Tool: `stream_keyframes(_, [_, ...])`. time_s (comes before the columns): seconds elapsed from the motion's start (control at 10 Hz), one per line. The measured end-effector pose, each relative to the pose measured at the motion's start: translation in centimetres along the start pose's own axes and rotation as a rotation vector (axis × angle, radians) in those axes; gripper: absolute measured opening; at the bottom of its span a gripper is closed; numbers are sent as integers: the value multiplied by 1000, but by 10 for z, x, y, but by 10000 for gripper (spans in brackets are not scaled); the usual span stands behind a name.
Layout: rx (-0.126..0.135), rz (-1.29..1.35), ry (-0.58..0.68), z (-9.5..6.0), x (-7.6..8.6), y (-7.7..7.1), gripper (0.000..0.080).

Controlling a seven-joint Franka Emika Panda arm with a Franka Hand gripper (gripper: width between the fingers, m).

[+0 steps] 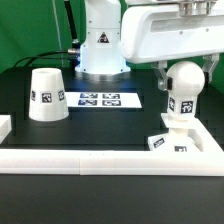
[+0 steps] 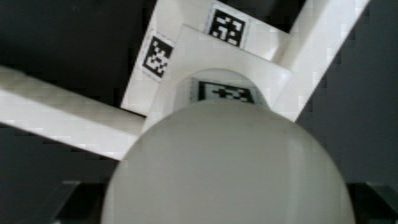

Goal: Assemble lamp

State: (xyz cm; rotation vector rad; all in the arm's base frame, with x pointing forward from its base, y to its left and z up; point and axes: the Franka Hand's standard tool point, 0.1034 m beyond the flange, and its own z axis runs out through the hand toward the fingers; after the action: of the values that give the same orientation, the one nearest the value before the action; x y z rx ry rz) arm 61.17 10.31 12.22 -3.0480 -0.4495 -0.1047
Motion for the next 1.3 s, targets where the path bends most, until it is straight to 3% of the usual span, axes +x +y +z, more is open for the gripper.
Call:
stream_keyframes(0.8, [3,752,-12,1,-3,7,579])
stream_keyframes(1.3, [0,1185,-40,4,-6,-3,579])
